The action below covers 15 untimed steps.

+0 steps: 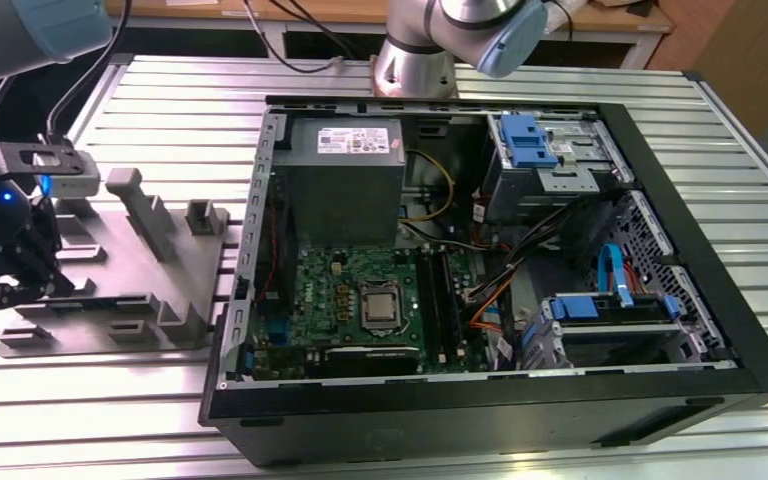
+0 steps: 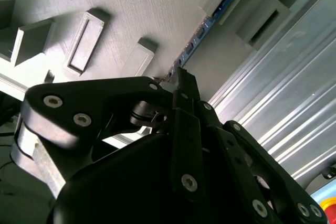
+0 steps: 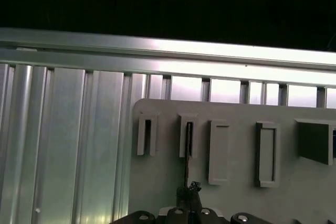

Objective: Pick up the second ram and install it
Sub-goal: 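Pick up the second ram and move it above second insertion slot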

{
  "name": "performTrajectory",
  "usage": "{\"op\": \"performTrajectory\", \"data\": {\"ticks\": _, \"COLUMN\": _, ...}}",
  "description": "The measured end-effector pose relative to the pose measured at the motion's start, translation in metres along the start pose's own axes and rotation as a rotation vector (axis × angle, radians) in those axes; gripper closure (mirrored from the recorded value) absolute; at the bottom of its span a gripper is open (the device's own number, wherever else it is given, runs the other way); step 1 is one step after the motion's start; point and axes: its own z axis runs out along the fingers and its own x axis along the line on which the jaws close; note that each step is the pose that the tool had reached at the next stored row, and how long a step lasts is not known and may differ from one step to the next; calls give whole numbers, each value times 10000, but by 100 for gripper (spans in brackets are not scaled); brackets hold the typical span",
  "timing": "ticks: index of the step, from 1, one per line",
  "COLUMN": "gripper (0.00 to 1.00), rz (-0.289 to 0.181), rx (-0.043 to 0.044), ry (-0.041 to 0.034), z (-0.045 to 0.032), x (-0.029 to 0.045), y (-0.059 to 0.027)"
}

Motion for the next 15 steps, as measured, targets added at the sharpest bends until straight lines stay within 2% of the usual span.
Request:
{"op": "performTrajectory", "data": {"ticks": 10, "gripper": 89, "rz": -64, "rx": -3, "ry": 1, "z": 14, "x": 1, "y": 10}}
{"op": "performTrajectory", "data": {"ticks": 11, "gripper": 83, "rz": -68, "rx": -3, "ry": 1, "z": 14, "x": 1, "y": 10}}
{"op": "performTrajectory", "data": {"ticks": 12, "gripper": 83, "rz": -71, "rx": -4, "ry": 1, "z": 13, "x": 1, "y": 10}}
{"op": "performTrajectory", "data": {"ticks": 13, "gripper": 77, "rz": -75, "rx": -3, "ry": 0, "z": 14, "x": 1, "y": 10}}
{"op": "performTrajectory", "data": {"ticks": 14, "gripper": 77, "rz": -79, "rx": -4, "ry": 1, "z": 14, "x": 1, "y": 10}}
{"op": "performTrajectory", "data": {"ticks": 15, "gripper": 70, "rz": -82, "rx": -4, "ry": 1, "z": 14, "x": 1, "y": 10}}
